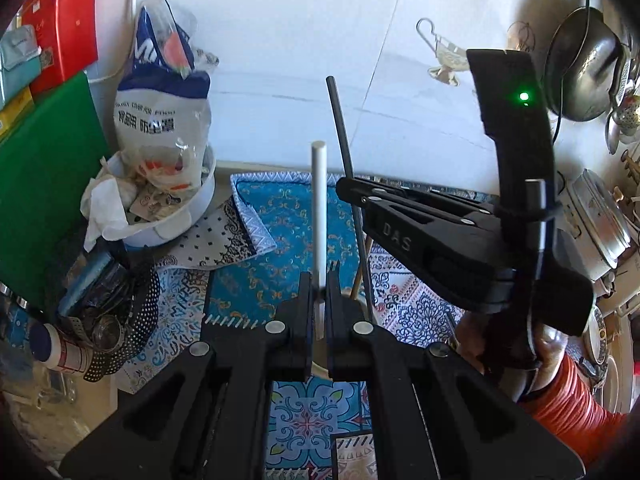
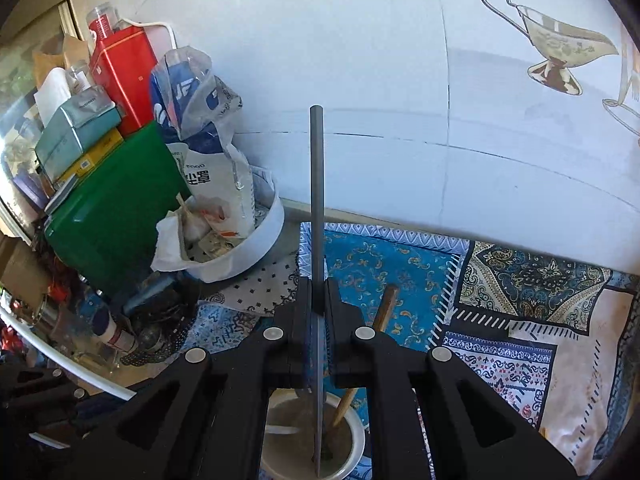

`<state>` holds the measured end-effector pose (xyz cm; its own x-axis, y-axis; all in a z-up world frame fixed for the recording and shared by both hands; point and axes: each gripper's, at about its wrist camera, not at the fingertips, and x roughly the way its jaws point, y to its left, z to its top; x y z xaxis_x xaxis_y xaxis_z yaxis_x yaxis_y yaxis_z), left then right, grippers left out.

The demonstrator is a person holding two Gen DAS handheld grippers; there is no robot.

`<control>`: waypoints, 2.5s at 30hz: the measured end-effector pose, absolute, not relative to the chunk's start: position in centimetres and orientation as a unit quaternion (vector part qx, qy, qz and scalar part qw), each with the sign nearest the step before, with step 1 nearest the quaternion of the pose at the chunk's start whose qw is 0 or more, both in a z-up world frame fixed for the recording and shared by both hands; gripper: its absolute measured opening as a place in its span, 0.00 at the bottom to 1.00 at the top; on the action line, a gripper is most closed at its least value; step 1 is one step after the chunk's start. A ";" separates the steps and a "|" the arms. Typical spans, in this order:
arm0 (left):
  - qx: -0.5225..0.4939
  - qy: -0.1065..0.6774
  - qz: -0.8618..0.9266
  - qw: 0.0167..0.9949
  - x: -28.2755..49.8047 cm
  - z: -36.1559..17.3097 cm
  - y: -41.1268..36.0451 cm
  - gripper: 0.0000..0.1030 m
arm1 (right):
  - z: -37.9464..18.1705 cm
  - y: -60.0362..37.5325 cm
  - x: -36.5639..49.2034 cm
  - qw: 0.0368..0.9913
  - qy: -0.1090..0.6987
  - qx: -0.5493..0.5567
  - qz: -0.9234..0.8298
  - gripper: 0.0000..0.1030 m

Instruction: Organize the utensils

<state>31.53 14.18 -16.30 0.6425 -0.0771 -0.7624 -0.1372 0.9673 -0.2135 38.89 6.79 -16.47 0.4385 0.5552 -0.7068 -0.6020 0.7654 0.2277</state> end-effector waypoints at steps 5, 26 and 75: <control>-0.127 0.444 0.011 0.887 32.1 -17.8 14.0 0.03 | -17.9 6.7 39.0 0.845 0.414 -0.036 0.337 0.05; -0.134 0.461 0.018 0.877 32.9 -18.7 14.4 0.08 | -17.8 3.7 35.1 0.791 0.483 -0.110 0.360 0.06; -0.021 0.556 -0.099 0.825 29.3 -26.9 -2.9 0.35 | -28.3 -16.8 30.0 0.761 0.623 -0.019 0.178 0.23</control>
